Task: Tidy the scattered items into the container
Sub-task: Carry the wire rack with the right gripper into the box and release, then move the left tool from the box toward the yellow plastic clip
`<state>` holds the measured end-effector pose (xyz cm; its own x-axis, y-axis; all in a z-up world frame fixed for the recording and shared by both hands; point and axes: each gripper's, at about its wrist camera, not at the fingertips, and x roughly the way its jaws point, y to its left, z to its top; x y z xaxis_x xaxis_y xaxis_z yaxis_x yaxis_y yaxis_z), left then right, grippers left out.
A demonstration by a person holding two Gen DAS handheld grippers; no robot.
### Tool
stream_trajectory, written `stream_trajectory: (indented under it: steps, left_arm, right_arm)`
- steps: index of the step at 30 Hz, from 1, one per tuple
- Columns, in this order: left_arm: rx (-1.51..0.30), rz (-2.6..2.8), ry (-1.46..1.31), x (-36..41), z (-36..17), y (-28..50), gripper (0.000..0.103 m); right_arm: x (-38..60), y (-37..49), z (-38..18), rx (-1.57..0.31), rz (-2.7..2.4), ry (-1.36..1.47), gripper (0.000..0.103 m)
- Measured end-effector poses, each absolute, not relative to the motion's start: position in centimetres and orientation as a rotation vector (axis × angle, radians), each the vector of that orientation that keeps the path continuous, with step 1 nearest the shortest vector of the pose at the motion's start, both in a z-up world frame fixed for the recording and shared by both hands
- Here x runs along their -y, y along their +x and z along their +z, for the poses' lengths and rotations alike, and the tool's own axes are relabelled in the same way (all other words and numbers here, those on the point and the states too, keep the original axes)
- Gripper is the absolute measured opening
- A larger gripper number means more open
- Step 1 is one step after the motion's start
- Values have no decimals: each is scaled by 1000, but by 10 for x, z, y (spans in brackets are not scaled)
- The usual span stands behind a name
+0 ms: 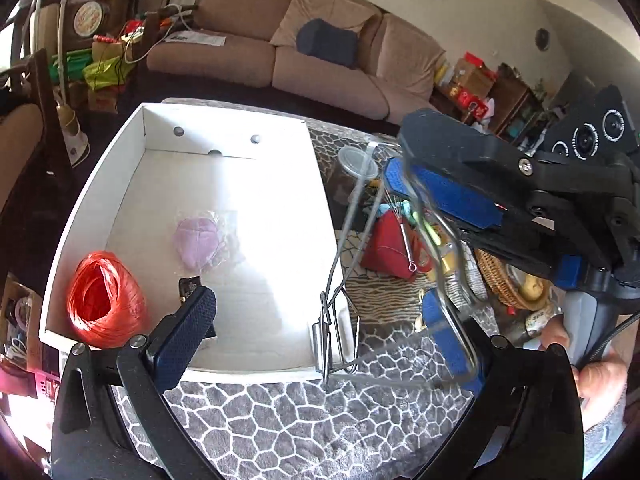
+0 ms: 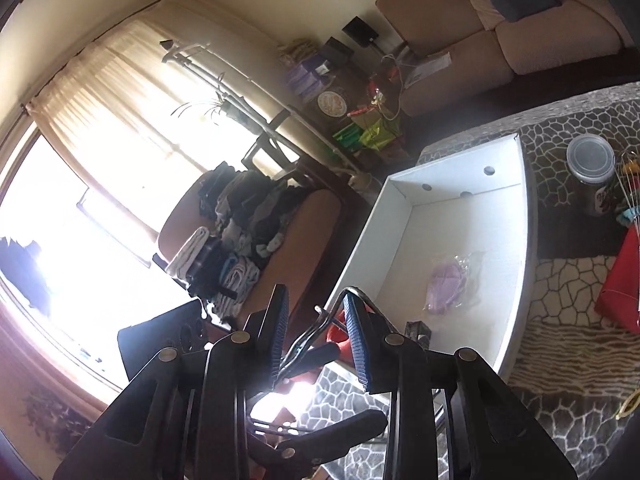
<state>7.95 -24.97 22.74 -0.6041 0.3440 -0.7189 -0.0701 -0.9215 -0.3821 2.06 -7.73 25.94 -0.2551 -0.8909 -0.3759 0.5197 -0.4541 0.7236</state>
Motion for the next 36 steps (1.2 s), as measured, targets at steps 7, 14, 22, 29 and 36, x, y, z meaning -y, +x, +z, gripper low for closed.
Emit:
stream_trajectory:
  steps: [7,14,22,29,36]
  left_arm:
    - [472,2590,-1241,273,215,61,71]
    - [513,2609,-1319,290,198,47,74]
    - [681,2609,-1445,319,167,33,100]
    - [702,2575,-1520,306,143,28,103]
    - [554,2628,-1595,266,134,32,103]
  right_arm:
    - [106,15,254,547,-1835,961,30]
    - [100,5,227,504,-1882,1031,30]
    - [73,-8,191,506,-1946,1117,31]
    - [58,-4,184,361,-2020,1140,49]
    - [25,-6,167,308,-2097,1207,103]
